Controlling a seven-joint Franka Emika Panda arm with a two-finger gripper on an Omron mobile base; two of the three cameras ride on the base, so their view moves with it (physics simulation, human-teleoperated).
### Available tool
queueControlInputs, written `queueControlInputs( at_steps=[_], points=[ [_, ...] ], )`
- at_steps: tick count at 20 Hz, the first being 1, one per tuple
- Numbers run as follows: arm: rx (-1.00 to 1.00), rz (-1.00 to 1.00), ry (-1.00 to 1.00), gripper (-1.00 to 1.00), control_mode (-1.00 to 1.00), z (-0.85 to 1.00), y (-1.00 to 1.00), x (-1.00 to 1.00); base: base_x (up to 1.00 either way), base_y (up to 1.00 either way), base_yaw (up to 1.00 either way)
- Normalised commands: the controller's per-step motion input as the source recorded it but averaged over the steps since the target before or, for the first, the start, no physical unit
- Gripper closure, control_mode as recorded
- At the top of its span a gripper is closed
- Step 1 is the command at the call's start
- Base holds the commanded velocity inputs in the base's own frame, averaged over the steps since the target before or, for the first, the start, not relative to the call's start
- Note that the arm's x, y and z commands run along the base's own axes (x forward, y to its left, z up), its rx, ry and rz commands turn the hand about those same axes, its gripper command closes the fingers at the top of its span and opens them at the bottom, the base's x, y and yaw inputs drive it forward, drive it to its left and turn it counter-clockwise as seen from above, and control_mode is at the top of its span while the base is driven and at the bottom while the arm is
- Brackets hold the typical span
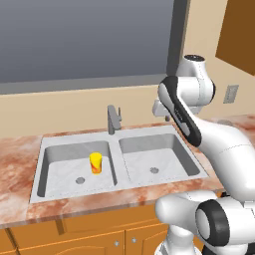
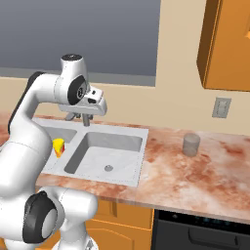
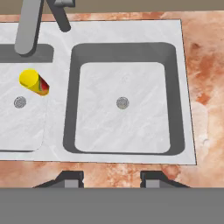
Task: Move any existing items from the left basin to the right basin for drying. Then move the glass cup from the counter to the left basin of the sink for washing.
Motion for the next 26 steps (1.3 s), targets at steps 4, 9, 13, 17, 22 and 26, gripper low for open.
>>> queueControlInputs(
  at_steps=[4, 9, 13, 17, 22, 26],
  points=[
    [0.00, 0.00, -0.01, -1.00, -1.00, 0.00, 0.01, -0.05, 0.00, 0.00, 0.00],
    [0.00, 0.00, 0.00, -1.00, -1.00, 0.00, 0.11, -0.12, 0.00, 0.00, 0.00],
    [-0.01, 0.00, 0.00, -1.00, -1.00, -0.02, 0.33, -0.02, 0.00, 0.00, 0.00],
    [-0.02, 0.00, 0.02, -1.00, -1.00, -0.05, 0.38, 0.00, 0.00, 0.00, 0.00],
    [-0.03, 0.01, 0.02, -1.00, -1.00, -0.08, 0.46, -0.03, 0.00, 0.00, 0.00],
    [-0.04, 0.02, 0.01, -1.00, -1.00, -0.16, 0.50, -0.01, 0.00, 0.00, 0.00]
  ],
)
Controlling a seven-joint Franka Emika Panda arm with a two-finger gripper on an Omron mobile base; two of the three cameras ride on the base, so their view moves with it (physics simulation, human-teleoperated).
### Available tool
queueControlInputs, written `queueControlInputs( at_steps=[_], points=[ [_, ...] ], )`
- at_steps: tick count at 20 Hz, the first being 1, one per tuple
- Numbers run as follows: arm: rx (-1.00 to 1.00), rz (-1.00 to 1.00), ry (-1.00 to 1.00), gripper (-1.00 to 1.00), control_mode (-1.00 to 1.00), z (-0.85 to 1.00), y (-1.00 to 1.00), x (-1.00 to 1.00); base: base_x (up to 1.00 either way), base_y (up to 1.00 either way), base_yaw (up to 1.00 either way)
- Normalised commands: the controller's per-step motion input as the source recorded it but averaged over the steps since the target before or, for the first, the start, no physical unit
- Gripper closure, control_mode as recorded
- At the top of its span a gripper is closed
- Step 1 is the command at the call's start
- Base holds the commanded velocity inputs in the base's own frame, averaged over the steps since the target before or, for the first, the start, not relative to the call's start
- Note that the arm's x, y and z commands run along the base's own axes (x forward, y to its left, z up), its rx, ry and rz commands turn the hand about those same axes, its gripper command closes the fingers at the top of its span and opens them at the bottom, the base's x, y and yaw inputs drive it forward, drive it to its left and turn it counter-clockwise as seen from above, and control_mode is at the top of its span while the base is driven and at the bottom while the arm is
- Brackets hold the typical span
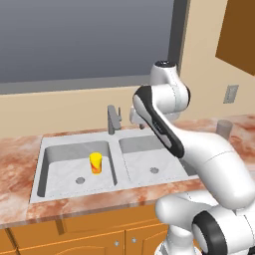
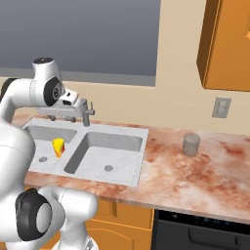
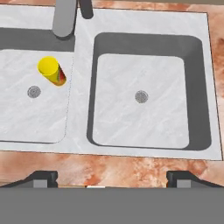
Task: Move any existing items from the left basin to the right basin for drying. Then move the glass cup from the counter to the left basin of the sink for washing.
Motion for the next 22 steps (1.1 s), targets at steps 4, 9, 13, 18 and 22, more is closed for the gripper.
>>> queueControlInputs(
  at_steps=[4, 9, 13, 18, 22],
  points=[
    [-0.01, 0.04, 0.05, -1.00, -1.00, -0.22, 0.44, -0.12, 0.00, 0.00, 0.00],
    [0.00, 0.04, 0.04, -1.00, -1.00, -0.22, 0.41, -0.07, 0.00, 0.00, 0.00],
    [0.00, 0.02, 0.05, -1.00, -1.00, -0.20, 0.41, -0.01, 0.00, 0.00, 0.00],
    [0.00, 0.01, 0.05, -1.00, -1.00, -0.21, 0.39, 0.00, 0.00, 0.00, 0.00],
    [-0.02, 0.00, 0.04, -1.00, -1.00, -0.24, 0.39, 0.00, 0.00, 0.00, 0.00]
  ],
)
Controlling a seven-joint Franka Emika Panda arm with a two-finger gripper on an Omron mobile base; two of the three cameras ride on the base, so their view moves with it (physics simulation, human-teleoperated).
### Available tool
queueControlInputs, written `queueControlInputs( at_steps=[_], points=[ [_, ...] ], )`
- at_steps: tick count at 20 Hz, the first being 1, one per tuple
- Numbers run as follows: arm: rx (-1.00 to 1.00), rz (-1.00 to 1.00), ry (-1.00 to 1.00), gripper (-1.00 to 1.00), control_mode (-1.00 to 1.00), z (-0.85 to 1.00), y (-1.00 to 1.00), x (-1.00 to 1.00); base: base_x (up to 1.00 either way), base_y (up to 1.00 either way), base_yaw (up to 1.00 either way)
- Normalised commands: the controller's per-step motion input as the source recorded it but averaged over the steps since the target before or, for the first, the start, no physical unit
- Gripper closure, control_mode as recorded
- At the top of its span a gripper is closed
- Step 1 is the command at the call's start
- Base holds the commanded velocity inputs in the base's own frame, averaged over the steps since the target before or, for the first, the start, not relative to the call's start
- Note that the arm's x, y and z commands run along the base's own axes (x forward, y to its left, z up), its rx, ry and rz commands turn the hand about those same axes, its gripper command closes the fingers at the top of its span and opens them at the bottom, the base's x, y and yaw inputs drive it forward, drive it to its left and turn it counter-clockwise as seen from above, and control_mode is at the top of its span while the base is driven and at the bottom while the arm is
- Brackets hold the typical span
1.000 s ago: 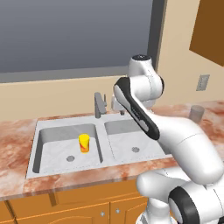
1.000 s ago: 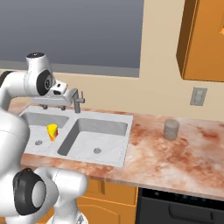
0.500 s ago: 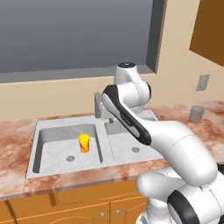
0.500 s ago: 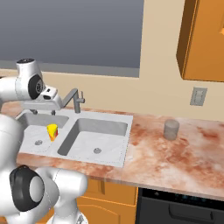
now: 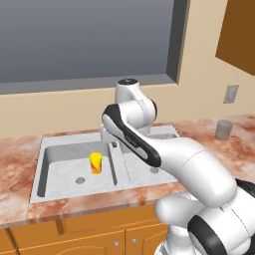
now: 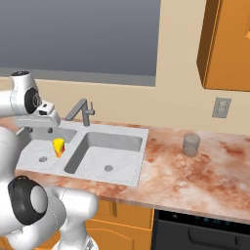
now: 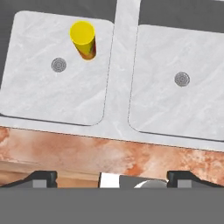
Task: Move any existing items from the left basin to the right basin for drying. Then move the glass cup from the counter to the left basin of the sink for washing.
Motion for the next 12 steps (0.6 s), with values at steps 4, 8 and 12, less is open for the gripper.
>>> queueControlInputs(
  at_steps=[4, 8, 12],
  points=[
    [-0.04, 0.00, 0.04, -1.00, -1.00, -0.26, 0.38, 0.00, 0.00, 0.00, 0.00],
    [-0.05, 0.00, 0.02, -1.00, -1.00, -0.26, 0.32, 0.12, 0.00, 0.00, 0.00],
    [-0.05, 0.00, 0.02, -1.00, -1.00, -0.25, 0.25, 0.28, 0.00, 0.00, 0.00]
  ],
)
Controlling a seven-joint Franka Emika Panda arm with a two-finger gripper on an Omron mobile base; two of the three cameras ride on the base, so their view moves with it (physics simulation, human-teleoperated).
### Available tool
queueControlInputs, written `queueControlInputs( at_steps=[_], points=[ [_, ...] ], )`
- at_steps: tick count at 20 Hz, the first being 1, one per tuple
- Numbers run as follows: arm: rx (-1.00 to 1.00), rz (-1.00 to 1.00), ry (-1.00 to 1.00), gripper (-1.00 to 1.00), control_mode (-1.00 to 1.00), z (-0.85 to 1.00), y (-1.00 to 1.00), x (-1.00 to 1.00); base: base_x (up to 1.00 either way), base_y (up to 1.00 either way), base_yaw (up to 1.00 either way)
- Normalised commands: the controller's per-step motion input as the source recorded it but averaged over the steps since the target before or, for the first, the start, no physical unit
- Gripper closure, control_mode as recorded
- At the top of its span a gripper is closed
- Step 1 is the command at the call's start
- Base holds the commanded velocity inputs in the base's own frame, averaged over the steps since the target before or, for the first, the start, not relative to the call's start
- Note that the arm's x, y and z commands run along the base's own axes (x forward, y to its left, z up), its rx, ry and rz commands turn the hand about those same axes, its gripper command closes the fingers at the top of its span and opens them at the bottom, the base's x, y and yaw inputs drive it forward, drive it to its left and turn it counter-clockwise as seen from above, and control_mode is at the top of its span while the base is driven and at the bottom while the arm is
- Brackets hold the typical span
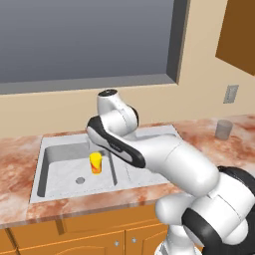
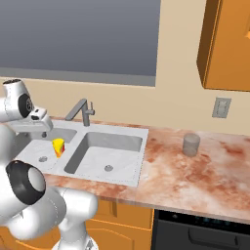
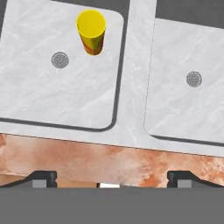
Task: Move any existing items from the left basin to the right basin for drying. Then move the glass cup from the counter to the left basin of the sink for washing.
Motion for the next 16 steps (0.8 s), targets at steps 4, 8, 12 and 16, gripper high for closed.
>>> queueControlInputs(
  at_steps=[4, 8, 12, 16],
  points=[
    [-0.03, 0.00, 0.02, -1.00, -1.00, -0.26, 0.15, 0.42, 0.00, 0.00, 0.00],
    [-0.01, 0.00, 0.03, -1.00, -1.00, -0.28, 0.14, 0.45, 0.00, 0.00, 0.00],
    [-0.02, 0.01, 0.03, -1.00, -1.00, -0.31, 0.18, 0.29, 0.00, 0.00, 0.00],
    [-0.02, 0.03, 0.02, -1.00, -1.00, -0.29, 0.11, 0.08, 0.00, 0.00, 0.00]
  ],
)
